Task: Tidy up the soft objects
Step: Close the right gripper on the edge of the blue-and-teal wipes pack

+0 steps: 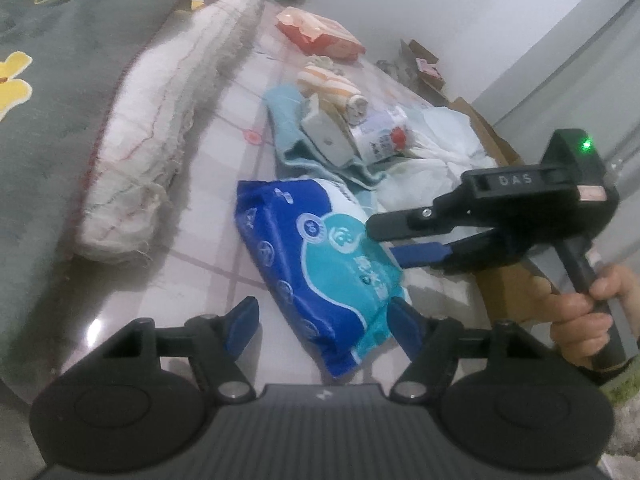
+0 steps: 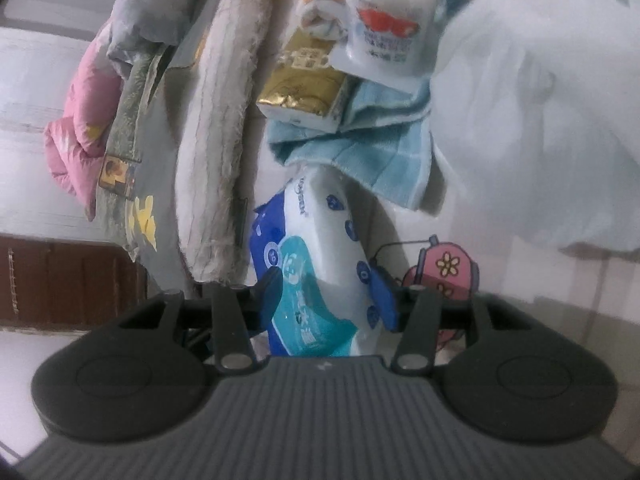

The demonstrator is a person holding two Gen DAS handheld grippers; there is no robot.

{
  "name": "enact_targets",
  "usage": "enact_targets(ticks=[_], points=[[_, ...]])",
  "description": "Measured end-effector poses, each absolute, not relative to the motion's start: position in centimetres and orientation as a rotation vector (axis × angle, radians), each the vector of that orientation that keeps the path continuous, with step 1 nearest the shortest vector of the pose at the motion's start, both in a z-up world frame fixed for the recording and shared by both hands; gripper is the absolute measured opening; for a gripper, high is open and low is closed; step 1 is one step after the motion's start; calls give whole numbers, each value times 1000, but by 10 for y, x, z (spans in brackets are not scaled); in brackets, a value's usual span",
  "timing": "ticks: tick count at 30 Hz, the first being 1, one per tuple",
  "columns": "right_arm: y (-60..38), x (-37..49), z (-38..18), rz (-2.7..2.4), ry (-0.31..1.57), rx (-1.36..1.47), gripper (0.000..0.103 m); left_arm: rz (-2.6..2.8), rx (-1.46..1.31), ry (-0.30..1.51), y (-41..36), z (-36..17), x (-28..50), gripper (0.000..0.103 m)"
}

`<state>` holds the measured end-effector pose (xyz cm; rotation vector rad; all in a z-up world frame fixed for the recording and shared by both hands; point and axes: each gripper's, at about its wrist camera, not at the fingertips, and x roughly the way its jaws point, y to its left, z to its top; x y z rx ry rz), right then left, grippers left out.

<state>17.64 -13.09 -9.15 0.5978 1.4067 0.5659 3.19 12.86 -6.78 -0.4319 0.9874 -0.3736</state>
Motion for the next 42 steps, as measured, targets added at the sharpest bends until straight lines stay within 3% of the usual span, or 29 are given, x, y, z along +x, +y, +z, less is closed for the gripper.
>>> enact_targets(ticks=[11, 25, 31, 42], points=[[-123, 187, -113, 577, 1393, 627, 48, -373, -392, 1006, 114, -78, 54, 68], [-128, 187, -125, 597, 1406, 711, 47, -373, -331, 1010, 110, -76, 68, 72], [-131, 184, -125, 601, 1406, 714, 47, -374, -313, 998, 106, -74, 67, 67], [-132, 183, -126, 600, 1406, 717, 46, -375, -314, 1012, 103, -76, 70, 72]])
